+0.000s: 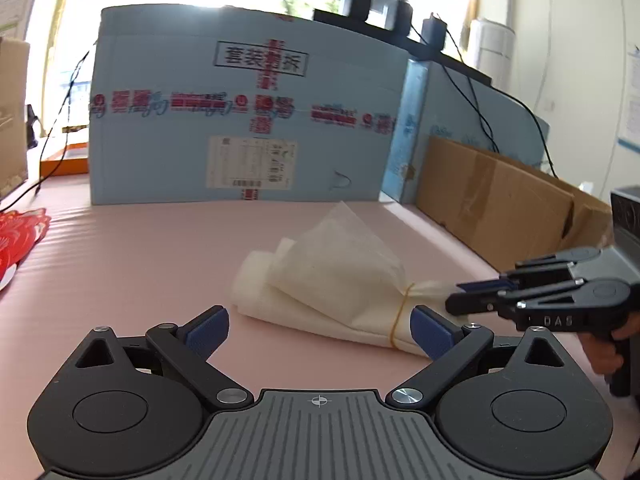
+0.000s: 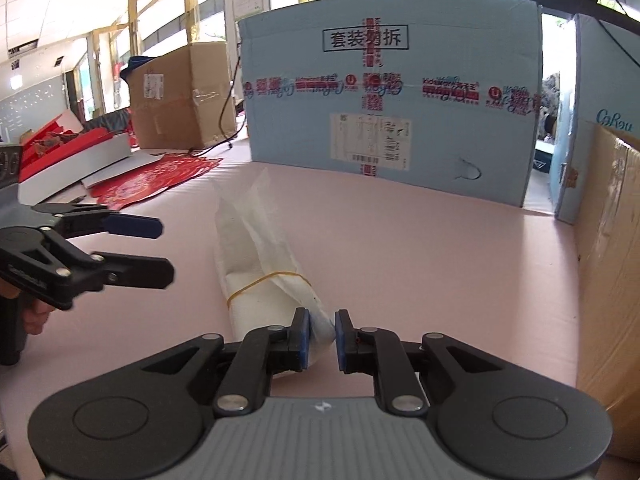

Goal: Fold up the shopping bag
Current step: 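Release the rubber band and withdraw the right gripper from the bundle, then grasp the banded white bag bundle with the left gripper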

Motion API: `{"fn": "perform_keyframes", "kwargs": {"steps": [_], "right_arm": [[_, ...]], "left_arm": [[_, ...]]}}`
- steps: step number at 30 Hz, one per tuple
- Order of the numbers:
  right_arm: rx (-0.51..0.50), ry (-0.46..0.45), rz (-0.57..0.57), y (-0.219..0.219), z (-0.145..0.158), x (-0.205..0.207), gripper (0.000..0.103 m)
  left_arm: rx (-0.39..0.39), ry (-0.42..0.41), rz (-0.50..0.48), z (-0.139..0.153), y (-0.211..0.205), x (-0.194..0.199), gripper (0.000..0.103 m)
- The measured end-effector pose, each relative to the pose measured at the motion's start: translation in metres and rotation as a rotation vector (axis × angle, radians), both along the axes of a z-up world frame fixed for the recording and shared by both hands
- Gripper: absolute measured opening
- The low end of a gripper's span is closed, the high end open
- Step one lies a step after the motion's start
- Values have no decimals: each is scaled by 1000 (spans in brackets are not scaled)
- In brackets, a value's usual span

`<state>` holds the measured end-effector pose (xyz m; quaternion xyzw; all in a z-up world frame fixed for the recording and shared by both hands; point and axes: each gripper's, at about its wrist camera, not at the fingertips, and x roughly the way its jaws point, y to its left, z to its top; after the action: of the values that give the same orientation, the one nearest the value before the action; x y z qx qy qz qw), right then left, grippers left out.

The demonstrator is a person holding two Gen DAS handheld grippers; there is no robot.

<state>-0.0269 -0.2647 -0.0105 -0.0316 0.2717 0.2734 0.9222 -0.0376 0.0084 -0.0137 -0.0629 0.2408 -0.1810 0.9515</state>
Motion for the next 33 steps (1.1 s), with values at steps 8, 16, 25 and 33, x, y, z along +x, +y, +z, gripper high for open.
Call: {"fn": "perform_keyframes", "kwargs": {"steps": [8,16,25,33], "right_arm": [[146,30,-66,-23,0,-4,76],[93,95,-23,-10,-7,-4,84],[-10,92,-68,2,-17,4,84],[-117,-2,-132,-2,-19,26,85]], "left_arm": [[-152,63,158,2,8,47,99],[-285,152,148,-18,-2,86,99],[-342,151,91,-24,-4,80,98],[-360,156,84,-24,-7,75,98]]}}
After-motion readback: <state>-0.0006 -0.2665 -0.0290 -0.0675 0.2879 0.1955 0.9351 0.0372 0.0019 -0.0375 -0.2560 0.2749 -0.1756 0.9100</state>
